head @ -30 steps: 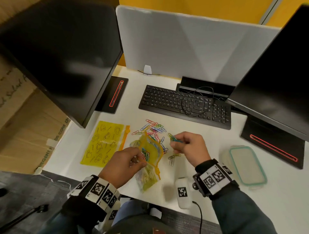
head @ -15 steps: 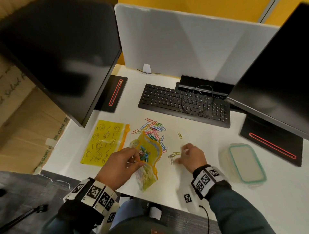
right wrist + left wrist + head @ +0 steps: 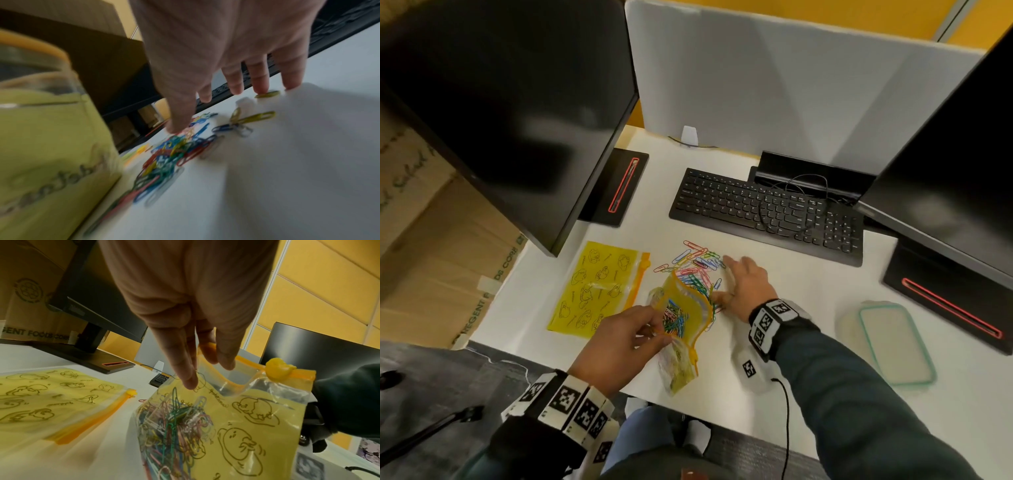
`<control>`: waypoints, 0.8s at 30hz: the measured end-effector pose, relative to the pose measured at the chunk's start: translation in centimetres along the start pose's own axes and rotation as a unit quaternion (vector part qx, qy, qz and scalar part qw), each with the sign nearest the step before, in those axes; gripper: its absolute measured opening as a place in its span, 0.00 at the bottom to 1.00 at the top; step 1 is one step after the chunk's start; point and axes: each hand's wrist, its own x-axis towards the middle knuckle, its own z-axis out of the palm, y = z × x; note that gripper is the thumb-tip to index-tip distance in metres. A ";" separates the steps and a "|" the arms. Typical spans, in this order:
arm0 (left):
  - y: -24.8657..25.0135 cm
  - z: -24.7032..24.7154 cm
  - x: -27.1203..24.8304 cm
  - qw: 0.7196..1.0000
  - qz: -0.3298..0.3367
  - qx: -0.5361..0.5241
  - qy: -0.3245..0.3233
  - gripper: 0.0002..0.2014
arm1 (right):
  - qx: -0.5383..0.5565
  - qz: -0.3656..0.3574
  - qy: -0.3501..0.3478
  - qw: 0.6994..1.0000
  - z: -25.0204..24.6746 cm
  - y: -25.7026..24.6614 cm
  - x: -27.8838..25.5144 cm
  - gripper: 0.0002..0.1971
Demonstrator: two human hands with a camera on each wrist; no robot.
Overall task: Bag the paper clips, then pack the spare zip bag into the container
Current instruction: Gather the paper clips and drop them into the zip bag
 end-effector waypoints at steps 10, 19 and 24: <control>-0.2 0.1 0.8 1.000 -0.004 0.011 0.002 0.09 | -0.049 -0.082 -0.008 0.995 3.2 -0.3 -0.4 0.25; 0.3 0.3 1.0 1.000 0.001 0.016 -0.010 0.10 | 0.014 -0.053 0.058 0.997 2.9 1.7 -1.4 0.12; 0.4 0.2 1.0 1.000 0.010 0.025 -0.014 0.12 | 0.254 0.037 0.140 0.956 -0.4 1.6 -3.9 0.06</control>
